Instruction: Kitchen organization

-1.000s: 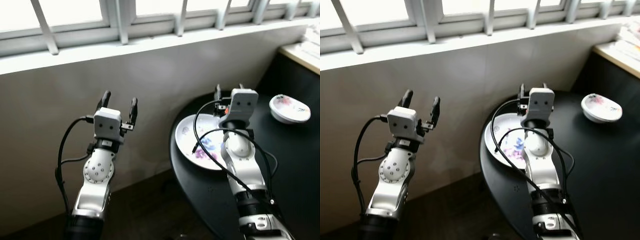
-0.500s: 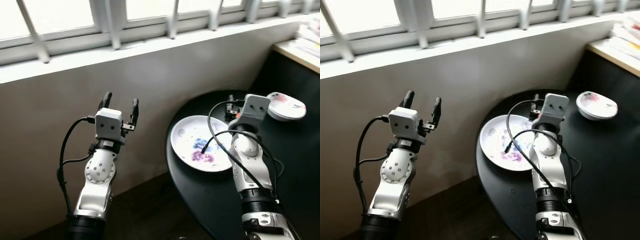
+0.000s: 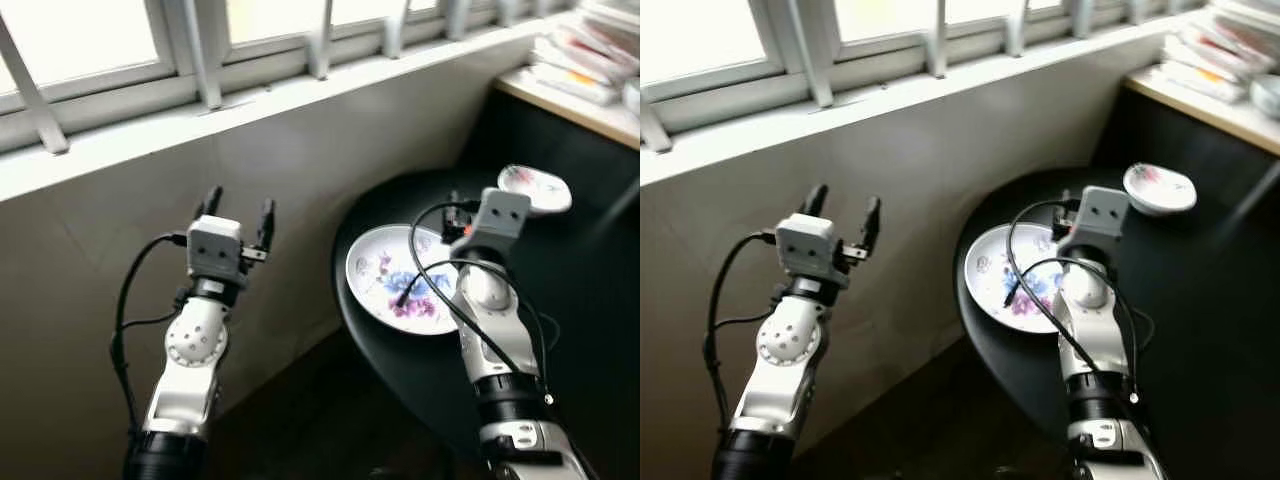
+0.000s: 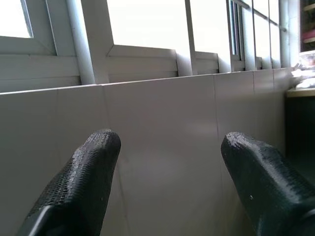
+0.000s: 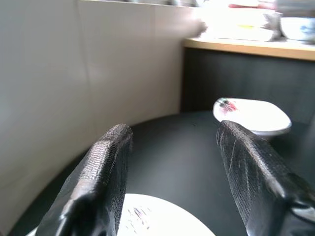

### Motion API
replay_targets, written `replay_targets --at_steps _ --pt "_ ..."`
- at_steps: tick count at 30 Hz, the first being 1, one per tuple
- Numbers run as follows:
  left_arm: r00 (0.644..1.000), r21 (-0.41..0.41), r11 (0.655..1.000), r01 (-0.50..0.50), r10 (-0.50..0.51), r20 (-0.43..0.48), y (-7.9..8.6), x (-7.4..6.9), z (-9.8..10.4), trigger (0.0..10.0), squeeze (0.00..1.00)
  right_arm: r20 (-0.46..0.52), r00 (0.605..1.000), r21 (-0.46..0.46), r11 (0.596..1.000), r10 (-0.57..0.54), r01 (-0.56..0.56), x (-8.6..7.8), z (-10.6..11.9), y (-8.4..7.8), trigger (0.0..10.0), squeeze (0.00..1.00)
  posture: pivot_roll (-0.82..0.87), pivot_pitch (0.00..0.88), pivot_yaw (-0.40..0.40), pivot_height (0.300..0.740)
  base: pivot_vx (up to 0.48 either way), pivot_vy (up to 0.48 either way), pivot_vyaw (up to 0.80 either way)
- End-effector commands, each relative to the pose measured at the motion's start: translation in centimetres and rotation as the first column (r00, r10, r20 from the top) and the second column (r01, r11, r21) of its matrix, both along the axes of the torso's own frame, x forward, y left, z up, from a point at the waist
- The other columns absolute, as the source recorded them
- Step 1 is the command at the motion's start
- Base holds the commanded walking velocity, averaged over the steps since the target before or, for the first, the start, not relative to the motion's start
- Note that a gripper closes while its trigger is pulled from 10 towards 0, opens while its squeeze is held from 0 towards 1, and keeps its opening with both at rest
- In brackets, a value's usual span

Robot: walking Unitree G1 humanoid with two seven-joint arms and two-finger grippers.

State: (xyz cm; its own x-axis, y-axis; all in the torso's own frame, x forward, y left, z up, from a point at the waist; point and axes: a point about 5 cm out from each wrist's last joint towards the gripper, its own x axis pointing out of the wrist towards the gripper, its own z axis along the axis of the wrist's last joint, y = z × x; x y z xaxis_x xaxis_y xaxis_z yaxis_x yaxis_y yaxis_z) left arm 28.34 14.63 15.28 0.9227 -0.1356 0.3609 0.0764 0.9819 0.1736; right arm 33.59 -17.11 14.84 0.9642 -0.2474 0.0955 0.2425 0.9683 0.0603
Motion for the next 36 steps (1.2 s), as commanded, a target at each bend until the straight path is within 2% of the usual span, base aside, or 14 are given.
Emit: replay_targets --at_steps 1,13,18,19,24,28,31,36 --pt "1.0 -0.004 1.0 0.025 -0.025 0.007 -0.8 0.1 0.2 10.0 0.0 -0.003 1.0 -0.005 1.0 -0.021 0.021 0.0 0.1 -0.7 10.0 0.0 0.03 0.005 -0.046 0.74 0.0 0.0 0.0" --pt "1.0 0.004 1.0 0.028 -0.028 0.003 -0.9 0.0 0.1 10.0 0.0 -0.05 0.998 -0.032 0.999 -0.046 0.044 0.0 -0.5 -0.9 10.0 0.0 0.03 0.0 -0.045 0.74 0.0 0.0 0.0" --pt "1.0 0.007 1.0 0.029 -0.029 0.001 -0.9 0.0 0.0 10.0 0.0 -0.086 0.994 0.01 0.998 -0.063 0.065 0.0 -1.0 -1.1 10.0 0.0 0.03 0.0 -0.045 0.74 0.0 0.0 0.0" --pt "1.0 0.009 0.999 0.03 -0.03 -0.003 -1.0 0.0 -0.1 10.0 0.0 -0.162 0.984 0.082 0.992 -0.079 0.093 -0.1 -1.9 -1.5 10.0 0.0 0.03 0.0 -0.045 0.74 0.0 0.0 0.0" --pt "0.999 0.011 0.999 0.031 -0.031 -0.009 -1.0 0.0 -0.2 10.0 0.0 -0.308 0.949 0.192 0.972 -0.073 0.137 -0.3 -3.5 -1.9 10.0 0.0 0.03 0.0 -0.045 0.74 0.0 0.0 0.0" --pt "0.999 0.012 0.999 0.03 -0.03 -0.012 -1.0 0.0 -0.3 10.0 0.0 -0.339 0.939 0.222 0.966 -0.051 0.133 -0.3 -4.0 -1.8 10.0 0.0 0.03 0.0 -0.048 0.74 0.0 0.0 0.0" --pt "0.999 0.013 0.999 0.029 -0.029 -0.014 -1.1 0.0 -0.3 10.0 0.0 -0.376 0.926 0.299 0.951 0.04 0.08 -0.2 -4.7 -1.0 10.0 0.0 0.03 0.0 -0.049 0.74 0.0 0.0 0.0" --pt "1.0 0.015 1.0 0.027 -0.026 -0.017 -1.0 0.1 -0.4 10.0 0.0 -0.418 0.905 0.336 0.939 0.082 0.07 -0.1 -5.3 -0.3 10.0 0.0 0.03 0.0 -0.049 0.74 0.0 0.0 0.0"
